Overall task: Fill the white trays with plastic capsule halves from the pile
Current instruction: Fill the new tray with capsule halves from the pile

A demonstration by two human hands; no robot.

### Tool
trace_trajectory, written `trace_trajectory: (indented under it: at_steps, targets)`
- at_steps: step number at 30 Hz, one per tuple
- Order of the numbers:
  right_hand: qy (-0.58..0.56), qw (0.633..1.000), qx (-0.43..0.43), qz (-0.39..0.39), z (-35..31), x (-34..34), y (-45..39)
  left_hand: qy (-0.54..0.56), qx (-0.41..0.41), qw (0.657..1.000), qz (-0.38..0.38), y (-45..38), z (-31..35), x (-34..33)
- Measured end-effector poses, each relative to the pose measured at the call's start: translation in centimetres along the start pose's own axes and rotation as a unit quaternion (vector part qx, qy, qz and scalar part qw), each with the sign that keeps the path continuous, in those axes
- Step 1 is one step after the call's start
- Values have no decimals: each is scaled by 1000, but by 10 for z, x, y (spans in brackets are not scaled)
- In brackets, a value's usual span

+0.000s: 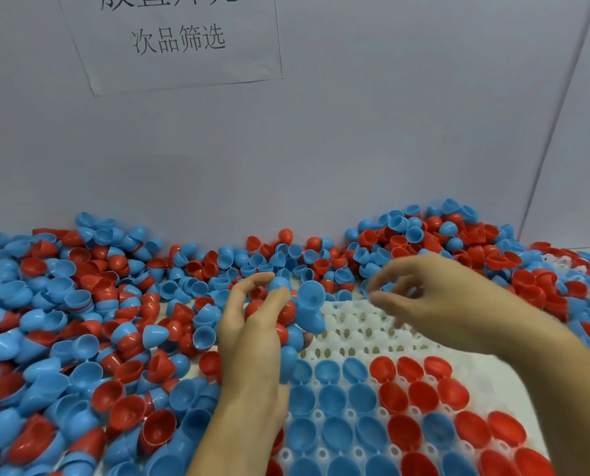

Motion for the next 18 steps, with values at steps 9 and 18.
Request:
trace_trajectory:
  at_steps: [9, 18]
  targets:
    - [-142, 977, 105, 118, -26, -39, -15, -16, -12, 999, -48, 1, -1, -3]
    - [-160, 952, 103, 239, -26, -41, -17, 18, 8, 995, -98, 4, -1, -7]
Point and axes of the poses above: each hand's wrist, its own y-axis away from the middle knuckle, its own x-axis out of the back of the hand, z = x × y, the point moved 3 cm from there along -y, towards the middle knuckle, and after that the axes turned 4 degrees about -y, right-handed, at the moved point
